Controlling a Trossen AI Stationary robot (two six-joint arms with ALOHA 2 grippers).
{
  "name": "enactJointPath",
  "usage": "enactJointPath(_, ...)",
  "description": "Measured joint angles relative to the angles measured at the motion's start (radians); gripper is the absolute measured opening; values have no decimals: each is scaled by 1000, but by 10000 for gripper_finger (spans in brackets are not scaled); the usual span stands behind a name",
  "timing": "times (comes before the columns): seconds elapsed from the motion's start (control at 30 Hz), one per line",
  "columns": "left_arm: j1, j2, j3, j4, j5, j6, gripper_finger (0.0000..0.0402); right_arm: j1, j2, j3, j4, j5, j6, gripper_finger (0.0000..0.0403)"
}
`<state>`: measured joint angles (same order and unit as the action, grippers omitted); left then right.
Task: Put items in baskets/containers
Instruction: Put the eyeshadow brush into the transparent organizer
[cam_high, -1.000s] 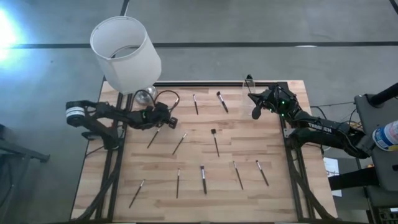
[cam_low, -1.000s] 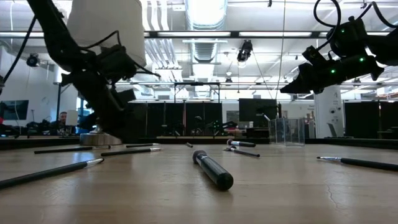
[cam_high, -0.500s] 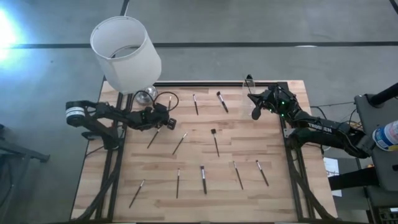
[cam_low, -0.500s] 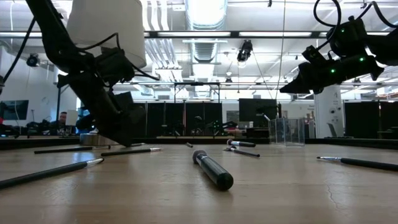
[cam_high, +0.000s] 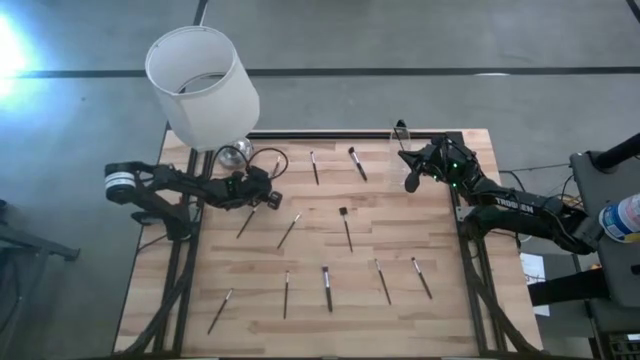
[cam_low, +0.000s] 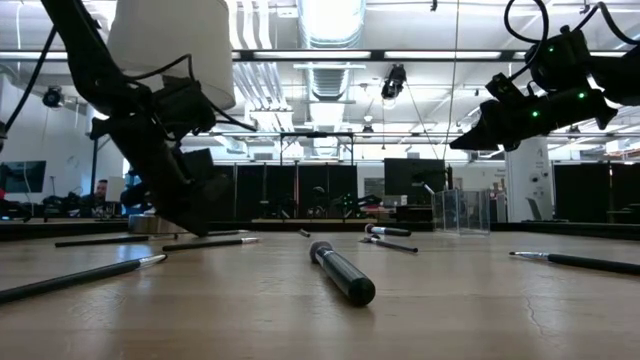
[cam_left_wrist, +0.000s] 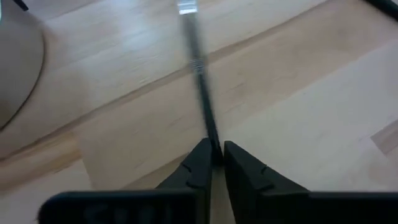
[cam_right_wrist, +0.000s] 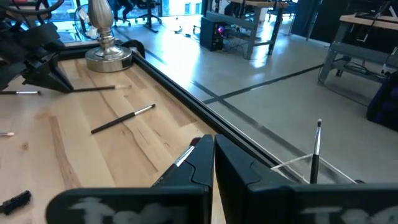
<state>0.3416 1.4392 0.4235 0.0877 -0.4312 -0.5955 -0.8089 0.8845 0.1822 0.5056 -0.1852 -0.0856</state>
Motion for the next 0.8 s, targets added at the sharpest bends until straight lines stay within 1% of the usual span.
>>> enactJointPath(0.1, -2, -1, 1, -11, 14, 31, 8, 0, 0, 0, 0, 0, 0, 8)
enactJointPath(0.33, -36, -3, -1, -33, 14, 60, 3, 0, 0, 0, 0, 0, 0, 8)
enactJointPath(0.63, -136, -55, -6, -39, 35, 45, 1, 0, 0, -4, -2, 0, 6, 8)
enactJointPath(0.8, -204, -93, -6, -27, 8, 21, 2, 0, 0, -7, -8, 0, 8, 8)
